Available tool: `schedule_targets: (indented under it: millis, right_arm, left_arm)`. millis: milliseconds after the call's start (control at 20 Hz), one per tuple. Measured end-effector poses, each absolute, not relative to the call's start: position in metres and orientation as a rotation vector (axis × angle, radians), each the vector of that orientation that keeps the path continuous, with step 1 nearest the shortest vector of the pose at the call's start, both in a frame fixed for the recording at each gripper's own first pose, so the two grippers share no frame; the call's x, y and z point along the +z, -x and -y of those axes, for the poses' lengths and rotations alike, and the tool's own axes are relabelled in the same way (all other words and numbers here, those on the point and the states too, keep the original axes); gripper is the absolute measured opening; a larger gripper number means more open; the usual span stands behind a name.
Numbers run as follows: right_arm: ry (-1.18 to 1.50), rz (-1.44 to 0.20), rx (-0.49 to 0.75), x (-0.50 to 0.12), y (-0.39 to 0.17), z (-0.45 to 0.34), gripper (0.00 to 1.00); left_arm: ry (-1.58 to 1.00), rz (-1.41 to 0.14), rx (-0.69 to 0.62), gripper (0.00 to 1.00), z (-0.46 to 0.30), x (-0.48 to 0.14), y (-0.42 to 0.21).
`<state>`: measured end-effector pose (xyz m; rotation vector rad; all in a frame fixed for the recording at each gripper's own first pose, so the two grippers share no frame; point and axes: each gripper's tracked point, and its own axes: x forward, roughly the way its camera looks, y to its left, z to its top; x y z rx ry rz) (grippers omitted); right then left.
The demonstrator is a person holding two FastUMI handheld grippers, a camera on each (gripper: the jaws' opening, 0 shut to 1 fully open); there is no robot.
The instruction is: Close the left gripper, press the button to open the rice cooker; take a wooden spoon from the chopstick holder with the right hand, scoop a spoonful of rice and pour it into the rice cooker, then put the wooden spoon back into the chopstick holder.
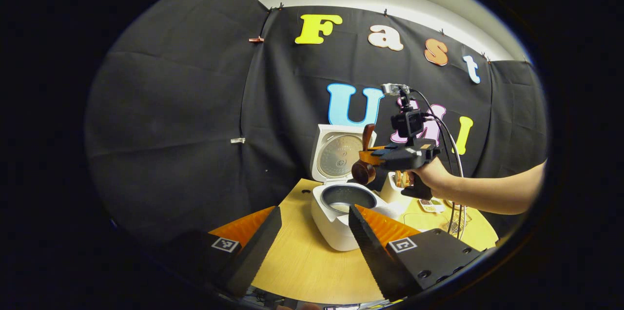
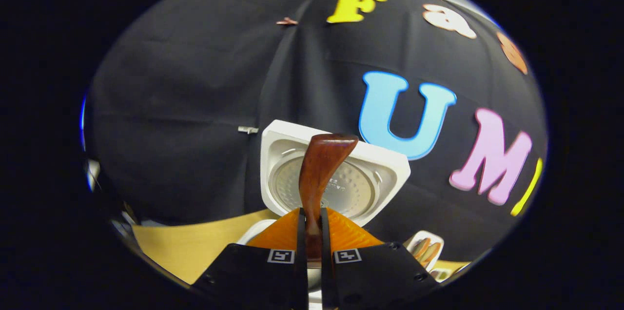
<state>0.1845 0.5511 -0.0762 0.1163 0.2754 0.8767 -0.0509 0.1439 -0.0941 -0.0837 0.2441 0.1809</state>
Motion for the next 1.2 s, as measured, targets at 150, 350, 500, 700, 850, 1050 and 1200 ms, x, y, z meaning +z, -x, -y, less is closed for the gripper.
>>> schedule_targets:
  millis: [150, 350, 500, 700, 850, 1050, 1200]
  right_arm:
    - [-0.385, -0.374, 0.815, -0.073, -0.197, -0.525, 0.14]
    - [-0.540, -0.364, 0.758, -0.058, -0.209, -0.469, 0.15]
    - [-0.590, -0.301, 0.716, -0.042, -0.212, -0.417, 0.15]
    - [-0.612, -0.257, 0.664, -0.038, -0.211, -0.346, 0.14]
    - [-0.603, -0.235, 0.627, -0.041, -0.208, -0.296, 0.14]
    - [-0.609, -0.212, 0.557, -0.049, -0.208, -0.229, 0.14]
    - [-0.594, -0.220, 0.498, -0.067, -0.206, -0.182, 0.14]
  left_arm:
    - [0.071, -0.247, 0.182, 0.96, -0.140, -0.094, 0.054]
    - [0.062, -0.249, 0.177, 0.96, -0.130, -0.091, 0.054]
    - [0.052, -0.240, 0.167, 0.96, -0.117, -0.085, 0.053]
    - [0.045, -0.229, 0.151, 0.95, -0.102, -0.079, 0.049]
    - [0.034, -0.226, 0.149, 0.95, -0.093, -0.077, 0.048]
    - [0.029, -0.221, 0.139, 0.95, -0.082, -0.073, 0.049]
    - [0.017, -0.218, 0.132, 0.95, -0.073, -0.069, 0.047]
